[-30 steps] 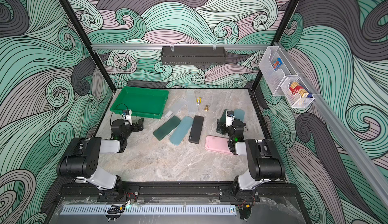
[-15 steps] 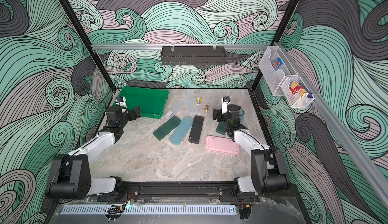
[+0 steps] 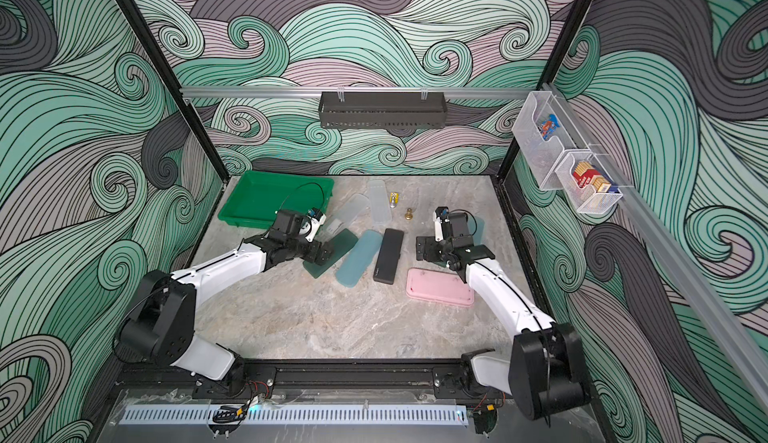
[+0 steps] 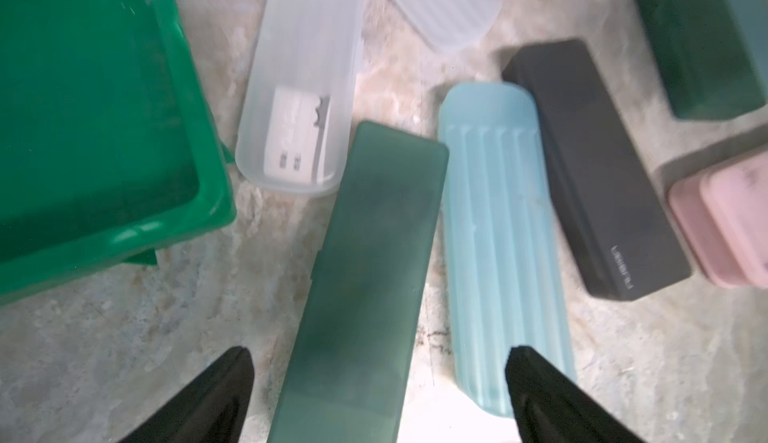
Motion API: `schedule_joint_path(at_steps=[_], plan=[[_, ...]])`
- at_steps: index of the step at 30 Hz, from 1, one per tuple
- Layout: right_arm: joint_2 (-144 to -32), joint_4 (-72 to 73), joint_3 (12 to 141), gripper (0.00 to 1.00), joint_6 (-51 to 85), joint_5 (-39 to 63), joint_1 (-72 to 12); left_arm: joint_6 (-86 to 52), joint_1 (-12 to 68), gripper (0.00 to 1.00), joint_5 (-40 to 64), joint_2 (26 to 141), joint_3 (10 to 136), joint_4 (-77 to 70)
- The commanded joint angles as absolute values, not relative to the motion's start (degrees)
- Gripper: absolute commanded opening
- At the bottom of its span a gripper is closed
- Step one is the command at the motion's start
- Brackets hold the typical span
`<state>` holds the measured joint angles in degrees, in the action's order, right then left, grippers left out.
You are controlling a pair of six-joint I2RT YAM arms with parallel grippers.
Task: Put the pencil case into the storage box
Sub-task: Pick up the pencil case from the center of the board.
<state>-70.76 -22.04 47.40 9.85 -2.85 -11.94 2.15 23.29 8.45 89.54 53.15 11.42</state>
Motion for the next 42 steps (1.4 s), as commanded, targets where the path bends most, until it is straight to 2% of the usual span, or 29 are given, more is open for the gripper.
schedule_joint_path(at_steps=[1, 6, 24, 32, 36, 39, 42], plan=[[-69.2, -24.8, 47.3, 0.99, 10.9, -1.9, -12.2, 8.6, 23.2, 0.99, 8.9, 93.2, 58.5, 18.1], [-69.5, -25.8, 47.7, 0.99, 10.6, -0.3, -12.2, 12.1, 23.3, 0.99, 6.8, 99.3, 64.4, 24.0], [-69.4, -25.8, 47.9, 0.99, 9.1, -0.7, -12.3, 17.8, 25.0, 0.98, 4.7, 110.9, 72.7, 31.2], [-69.1, -26.1, 48.1, 0.99, 8.7, -1.1, -12.3, 18.3, 25.2, 0.78, 4.6, 112.4, 73.3, 32.1], [-68.5, -26.3, 48.0, 0.99, 8.6, -1.3, -12.3, 18.2, 25.7, 0.76, 4.0, 112.2, 73.0, 32.2], [-67.9, -26.5, 48.1, 0.99, 8.8, -1.2, -12.3, 17.5, 25.8, 0.68, 4.0, 111.0, 72.3, 32.1], [-67.7, -26.6, 48.1, 0.99, 9.0, -1.1, -12.4, 16.5, 26.0, 0.67, 4.0, 109.6, 72.0, 32.1]])
